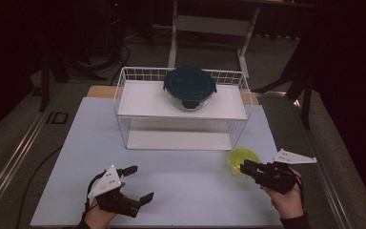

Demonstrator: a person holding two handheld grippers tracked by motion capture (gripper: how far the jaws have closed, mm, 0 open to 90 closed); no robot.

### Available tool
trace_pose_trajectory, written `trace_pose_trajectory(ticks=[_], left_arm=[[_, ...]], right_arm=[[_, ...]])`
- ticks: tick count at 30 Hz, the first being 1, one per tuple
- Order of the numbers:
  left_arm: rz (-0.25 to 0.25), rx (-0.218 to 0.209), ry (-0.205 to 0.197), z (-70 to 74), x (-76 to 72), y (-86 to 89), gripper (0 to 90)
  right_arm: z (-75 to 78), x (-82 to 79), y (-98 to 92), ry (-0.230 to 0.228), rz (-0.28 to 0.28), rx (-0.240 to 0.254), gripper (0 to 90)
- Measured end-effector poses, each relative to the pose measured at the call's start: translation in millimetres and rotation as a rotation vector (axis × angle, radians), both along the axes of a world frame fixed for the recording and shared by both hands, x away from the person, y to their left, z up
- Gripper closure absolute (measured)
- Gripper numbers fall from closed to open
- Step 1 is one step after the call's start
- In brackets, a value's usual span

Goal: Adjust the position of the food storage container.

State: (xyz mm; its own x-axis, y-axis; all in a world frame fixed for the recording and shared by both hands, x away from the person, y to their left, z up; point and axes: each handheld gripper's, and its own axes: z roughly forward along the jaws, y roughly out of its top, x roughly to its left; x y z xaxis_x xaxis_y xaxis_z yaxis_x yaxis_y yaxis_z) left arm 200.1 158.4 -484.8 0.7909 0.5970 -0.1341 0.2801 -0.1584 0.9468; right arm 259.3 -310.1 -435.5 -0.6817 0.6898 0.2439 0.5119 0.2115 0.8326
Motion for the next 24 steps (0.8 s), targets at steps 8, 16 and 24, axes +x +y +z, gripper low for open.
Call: trace_pose_trajectory(ticks=[8, 16, 24], left_arm=[[-0.002, -0.002, 0.001, -0.1, 0.1, 0.2, 0.0], [-0.001, -0.002, -0.006, 0.3, -0.2, 0.2, 0.0], [0.0, -0.006, -0.009, 0.4, -0.2, 0.7, 0.0]], right_arm=[[-13.2, -1.6, -24.2, 0.032, -0.066, -0.045, 83.6], [-27.5, 1.4, -46.7, 0.065, -0.122, -0.055, 89.6], [-43.8, 7.1, -63.9, 0.105, -0.179, -0.074, 89.9]])
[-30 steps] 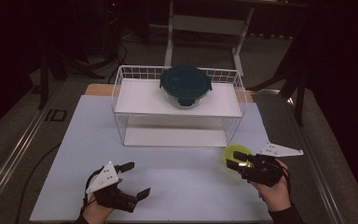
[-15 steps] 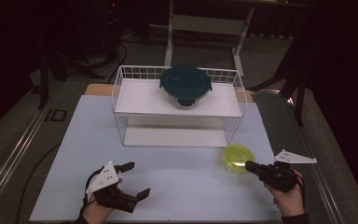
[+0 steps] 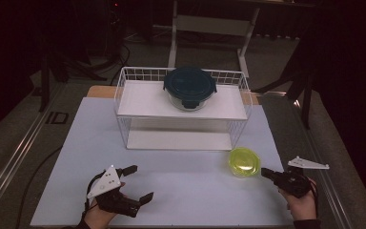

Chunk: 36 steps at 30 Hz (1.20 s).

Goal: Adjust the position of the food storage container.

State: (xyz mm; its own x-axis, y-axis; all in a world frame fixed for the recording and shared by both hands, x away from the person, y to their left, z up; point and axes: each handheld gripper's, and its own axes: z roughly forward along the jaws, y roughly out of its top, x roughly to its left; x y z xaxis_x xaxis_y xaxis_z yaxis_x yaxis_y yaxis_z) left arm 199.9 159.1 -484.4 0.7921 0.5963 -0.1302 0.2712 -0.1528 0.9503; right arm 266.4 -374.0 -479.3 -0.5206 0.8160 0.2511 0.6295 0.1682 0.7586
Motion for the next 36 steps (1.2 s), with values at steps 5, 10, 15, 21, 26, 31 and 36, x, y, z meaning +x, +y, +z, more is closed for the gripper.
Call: trace_pose_trajectory(ticks=[5, 10, 15, 21, 26, 31, 36], left_arm=[[-0.001, 0.001, 0.0, 0.2, 0.3, 0.0, 0.0], [-0.002, 0.001, -0.003, 0.4, -0.1, 0.0, 0.0], [-0.004, 0.0, -0.002, 0.5, -0.2, 0.0, 0.0], [-0.006, 0.0, -0.006, 0.7, -0.4, 0.1, 0.0], [-0.008, -0.004, -0.009, 1.0, -0.6, 0.2, 0.0], [-0.012, -0.004, -0.008, 0.4, -0.5, -0.4, 0.0], [-0.013, 0.0, -0.009, 0.5, -0.3, -0.9, 0.0]], right_arm=[[-10.3, 6.5, -8.5, 0.026, -0.034, -0.036, 90.0], [-21.8, 17.1, -11.4, 0.056, -0.058, -0.055, 90.0], [-29.1, 25.8, -9.4, 0.073, -0.062, -0.051, 90.0], [-35.4, 34.6, -3.7, 0.087, -0.051, -0.056, 90.0], [-39.9, 39.4, -1.2, 0.102, -0.043, -0.053, 90.0], [-42.1, 43.6, 1.2, 0.109, -0.029, -0.051, 90.0], [-43.7, 46.7, 5.5, 0.113, -0.016, -0.051, 90.0]])
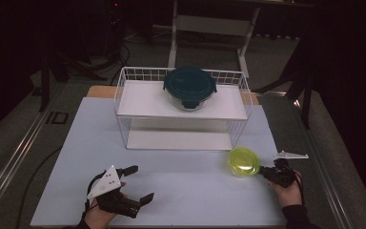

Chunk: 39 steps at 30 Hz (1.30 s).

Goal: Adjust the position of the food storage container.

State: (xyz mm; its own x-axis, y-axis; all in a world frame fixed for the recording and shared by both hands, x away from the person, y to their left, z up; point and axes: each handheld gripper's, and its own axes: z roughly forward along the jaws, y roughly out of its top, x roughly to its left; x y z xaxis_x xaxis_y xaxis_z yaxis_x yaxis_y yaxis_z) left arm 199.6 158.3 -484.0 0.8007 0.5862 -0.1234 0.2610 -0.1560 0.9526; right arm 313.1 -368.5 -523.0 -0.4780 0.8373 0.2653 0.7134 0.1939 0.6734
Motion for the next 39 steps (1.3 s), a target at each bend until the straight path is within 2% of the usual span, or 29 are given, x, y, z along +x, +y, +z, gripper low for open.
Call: trace_pose_trajectory(ticks=[7, 15, 19, 24, 28, 39], left_arm=[[-0.002, -0.001, 0.0, -0.1, -0.4, -0.4, 0.0], [-0.003, 0.001, 0.0, -0.1, -0.5, -0.9, 0.0], [-0.003, 0.001, -0.002, 0.0, -0.5, -0.6, 0.0], [-0.005, 0.0, -0.002, -0.3, -0.6, -1.1, 0.0], [-0.007, 0.005, -0.003, -0.4, -0.5, -1.9, 0.0], [-0.013, 0.007, -0.002, -0.5, -0.9, -3.2, 0.0]], right_arm=[[-0.5, 3.0, 4.9, 0.003, 0.016, 0.014, 90.0], [-0.4, 5.2, 14.2, -0.001, 0.046, 0.004, 90.0], [0.3, 6.1, 15.9, -0.001, 0.044, 0.001, 90.0], [3.1, 6.9, 11.3, -0.016, 0.03, 0.019, 90.0], [2.8, 7.7, 14.3, -0.011, 0.04, 0.027, 90.0], [0.7, 12.5, 29.7, 0.0, 0.083, 0.011, 90.0]])
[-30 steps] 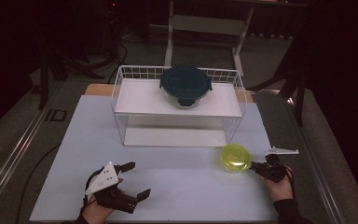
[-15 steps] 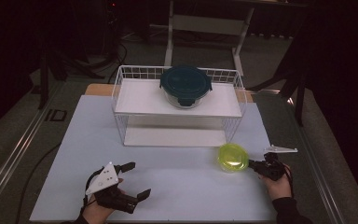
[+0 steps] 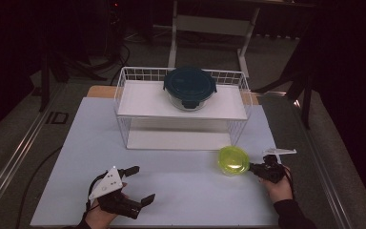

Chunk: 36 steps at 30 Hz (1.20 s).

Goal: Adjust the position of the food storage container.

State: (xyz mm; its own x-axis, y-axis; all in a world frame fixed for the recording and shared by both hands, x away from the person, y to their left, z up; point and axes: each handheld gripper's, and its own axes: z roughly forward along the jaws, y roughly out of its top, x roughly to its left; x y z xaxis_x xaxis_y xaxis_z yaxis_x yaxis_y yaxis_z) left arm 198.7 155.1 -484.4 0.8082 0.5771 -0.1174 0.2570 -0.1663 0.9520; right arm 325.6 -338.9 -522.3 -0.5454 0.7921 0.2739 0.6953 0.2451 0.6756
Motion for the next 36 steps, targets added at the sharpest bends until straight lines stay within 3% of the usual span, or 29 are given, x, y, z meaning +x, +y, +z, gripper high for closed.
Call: trace_pose_trajectory(ticks=[14, 36], left_arm=[[-0.004, -0.001, -0.001, 0.0, -0.5, -0.3, 0.0], [-0.012, 0.006, 0.001, -0.5, -0.8, -1.5, 0.0]], right_arm=[[-1.6, 9.5, 34.5, 0.014, 0.077, -0.027, 90.0], [0.6, 18.7, 80.9, 0.019, 0.169, -0.002, 90.0]])
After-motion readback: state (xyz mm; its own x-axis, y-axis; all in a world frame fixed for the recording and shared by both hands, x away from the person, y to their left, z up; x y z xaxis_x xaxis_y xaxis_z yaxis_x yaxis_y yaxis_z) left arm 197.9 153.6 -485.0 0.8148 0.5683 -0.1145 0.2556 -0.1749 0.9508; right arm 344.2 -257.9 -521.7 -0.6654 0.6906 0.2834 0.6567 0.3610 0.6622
